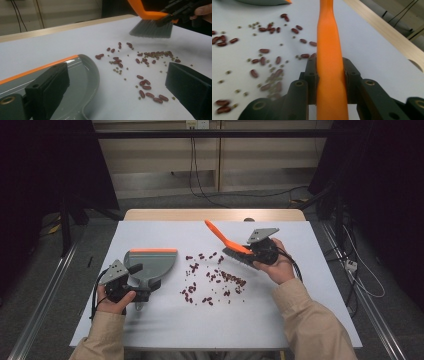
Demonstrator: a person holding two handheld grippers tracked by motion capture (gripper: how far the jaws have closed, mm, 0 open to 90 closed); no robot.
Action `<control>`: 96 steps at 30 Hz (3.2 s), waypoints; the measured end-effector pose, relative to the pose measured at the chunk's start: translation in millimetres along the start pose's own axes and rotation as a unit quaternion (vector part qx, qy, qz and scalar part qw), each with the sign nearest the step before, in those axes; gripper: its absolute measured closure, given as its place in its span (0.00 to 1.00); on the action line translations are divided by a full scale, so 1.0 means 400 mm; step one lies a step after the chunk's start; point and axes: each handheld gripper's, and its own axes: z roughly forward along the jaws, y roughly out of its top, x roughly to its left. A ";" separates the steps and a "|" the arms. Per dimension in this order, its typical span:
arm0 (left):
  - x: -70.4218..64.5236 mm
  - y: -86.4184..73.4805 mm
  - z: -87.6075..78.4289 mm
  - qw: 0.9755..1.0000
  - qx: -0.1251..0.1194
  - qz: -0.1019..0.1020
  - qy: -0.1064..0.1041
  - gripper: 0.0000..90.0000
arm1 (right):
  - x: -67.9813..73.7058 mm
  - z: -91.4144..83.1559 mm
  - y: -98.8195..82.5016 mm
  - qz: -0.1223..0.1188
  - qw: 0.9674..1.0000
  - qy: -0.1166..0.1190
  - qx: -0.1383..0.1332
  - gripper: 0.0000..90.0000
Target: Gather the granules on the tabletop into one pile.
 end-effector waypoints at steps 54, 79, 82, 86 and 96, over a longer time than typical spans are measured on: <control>-0.002 -0.007 -0.002 1.000 0.006 -0.001 0.007 0.06 | 0.137 0.050 0.015 -0.112 0.988 0.105 0.020 0.79; 0.013 -0.011 -0.001 1.000 0.005 -0.012 0.010 0.06 | 0.033 0.228 0.137 -0.075 0.995 0.049 -0.046 0.80; 0.014 -0.012 0.000 1.000 0.006 -0.012 0.011 0.06 | 0.036 0.241 0.140 -0.080 0.995 0.049 -0.046 0.80; 0.012 -0.011 -0.002 1.000 0.007 -0.011 0.011 0.06 | 0.042 0.262 0.139 -0.095 0.993 0.056 -0.032 0.80; 0.015 -0.014 -0.003 1.000 0.008 -0.011 0.014 0.06 | 0.081 0.245 0.131 -0.126 0.986 0.102 -0.023 0.79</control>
